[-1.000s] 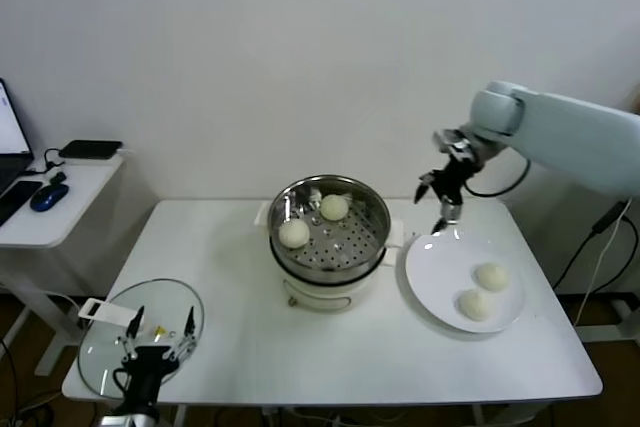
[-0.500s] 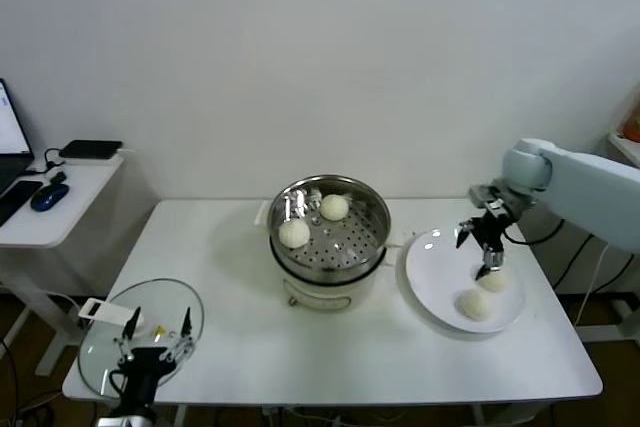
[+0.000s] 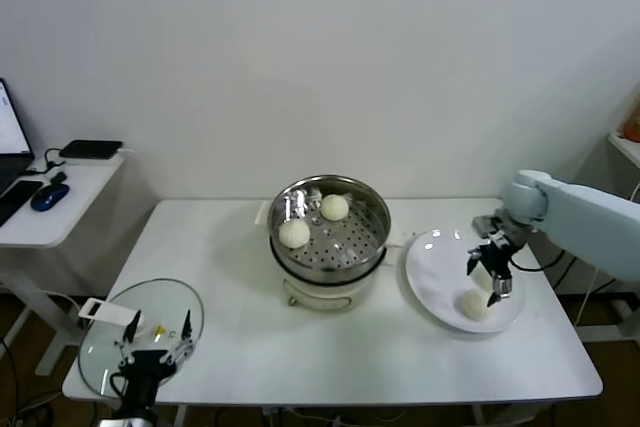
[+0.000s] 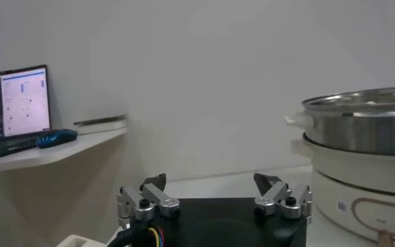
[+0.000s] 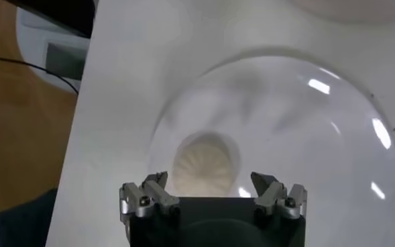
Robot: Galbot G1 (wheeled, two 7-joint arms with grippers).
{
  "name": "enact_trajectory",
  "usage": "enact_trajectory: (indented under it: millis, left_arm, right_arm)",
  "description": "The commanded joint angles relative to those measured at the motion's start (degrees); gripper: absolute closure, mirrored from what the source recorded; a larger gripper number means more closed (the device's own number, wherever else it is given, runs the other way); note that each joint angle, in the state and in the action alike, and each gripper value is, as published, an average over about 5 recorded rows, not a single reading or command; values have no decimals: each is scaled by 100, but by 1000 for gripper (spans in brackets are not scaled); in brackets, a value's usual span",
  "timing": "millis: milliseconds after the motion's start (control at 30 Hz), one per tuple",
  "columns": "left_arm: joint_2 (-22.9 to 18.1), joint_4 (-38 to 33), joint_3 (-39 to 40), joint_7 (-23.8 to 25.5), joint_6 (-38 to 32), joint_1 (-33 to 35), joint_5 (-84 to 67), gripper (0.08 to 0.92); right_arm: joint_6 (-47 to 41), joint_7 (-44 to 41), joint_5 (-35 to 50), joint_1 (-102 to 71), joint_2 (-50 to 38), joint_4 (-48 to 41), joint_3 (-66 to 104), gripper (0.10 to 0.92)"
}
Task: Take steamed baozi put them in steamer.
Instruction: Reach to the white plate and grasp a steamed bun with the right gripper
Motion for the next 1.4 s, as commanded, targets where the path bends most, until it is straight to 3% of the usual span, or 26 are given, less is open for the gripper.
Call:
enact_trajectory:
  millis: [33,1267,1400]
  left_arm:
    - [-31,-1,28,0,20,-30,34,177]
    - [-13,39,15,-9,-8,-27,12,177]
    - [-13,36,12,-11,-11,-22,9,177]
  right_arm:
    - [15,52,-206,-403,11,-136,244,203]
    - [51,80,-575,-691,243,-433,564,203]
    - [55,79,-594,-681,239,-447,576,232]
